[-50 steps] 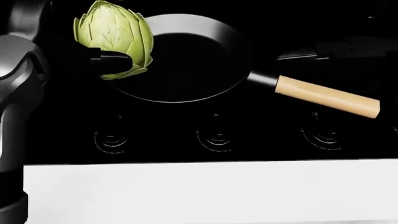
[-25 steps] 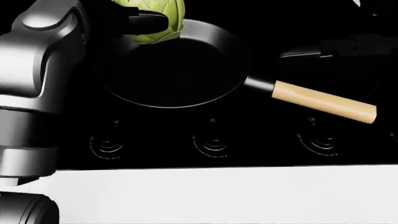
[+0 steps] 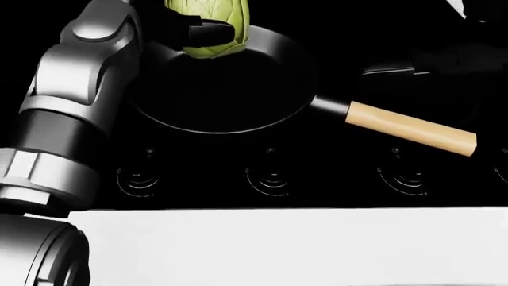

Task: Pick the artichoke from the plate and place it in the pan.

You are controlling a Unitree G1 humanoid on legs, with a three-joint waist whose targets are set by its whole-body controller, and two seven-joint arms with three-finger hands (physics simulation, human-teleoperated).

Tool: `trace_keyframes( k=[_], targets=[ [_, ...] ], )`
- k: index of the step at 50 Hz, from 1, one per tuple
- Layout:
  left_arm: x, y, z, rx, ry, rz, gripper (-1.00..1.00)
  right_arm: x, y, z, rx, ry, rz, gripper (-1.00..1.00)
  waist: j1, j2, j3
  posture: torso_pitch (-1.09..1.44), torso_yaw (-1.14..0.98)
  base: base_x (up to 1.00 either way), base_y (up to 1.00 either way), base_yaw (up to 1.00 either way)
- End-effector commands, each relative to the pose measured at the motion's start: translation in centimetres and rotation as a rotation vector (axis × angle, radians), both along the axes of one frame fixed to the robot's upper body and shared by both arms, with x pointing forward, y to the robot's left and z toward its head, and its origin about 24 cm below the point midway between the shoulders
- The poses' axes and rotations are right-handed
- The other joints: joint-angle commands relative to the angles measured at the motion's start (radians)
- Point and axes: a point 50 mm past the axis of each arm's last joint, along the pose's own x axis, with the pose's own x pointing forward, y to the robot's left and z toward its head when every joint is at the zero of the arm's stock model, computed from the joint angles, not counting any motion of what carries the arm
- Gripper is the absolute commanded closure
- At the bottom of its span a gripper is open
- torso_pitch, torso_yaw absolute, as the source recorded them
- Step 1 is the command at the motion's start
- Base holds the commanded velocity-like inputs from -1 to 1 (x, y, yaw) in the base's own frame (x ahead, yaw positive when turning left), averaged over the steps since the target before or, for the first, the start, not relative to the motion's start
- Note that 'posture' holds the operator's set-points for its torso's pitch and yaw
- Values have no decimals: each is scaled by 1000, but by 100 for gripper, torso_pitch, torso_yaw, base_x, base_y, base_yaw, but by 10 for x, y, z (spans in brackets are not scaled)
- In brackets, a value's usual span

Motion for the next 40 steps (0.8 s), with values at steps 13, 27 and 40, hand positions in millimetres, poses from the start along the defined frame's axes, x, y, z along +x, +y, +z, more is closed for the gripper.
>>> trace_keyframes(
  k=[13, 27, 40],
  targets=[
    [-1, -8, 21, -6, -134, -18, 80, -6, -1, 14, -3, -84, -7, -100, 0, -5, -37, 0, 0, 0, 0, 0],
    [1, -12, 10, 17, -123, -13, 79, -7, -2, 15, -3, -89, -5, -100, 1, -6, -40, 0, 0, 0, 0, 0],
    [4, -14, -2, 25, -97, 5, 79, -8, -2, 16, -2, -92, -7, -100, 1, -8, -42, 0, 0, 0, 0, 0]
  ],
)
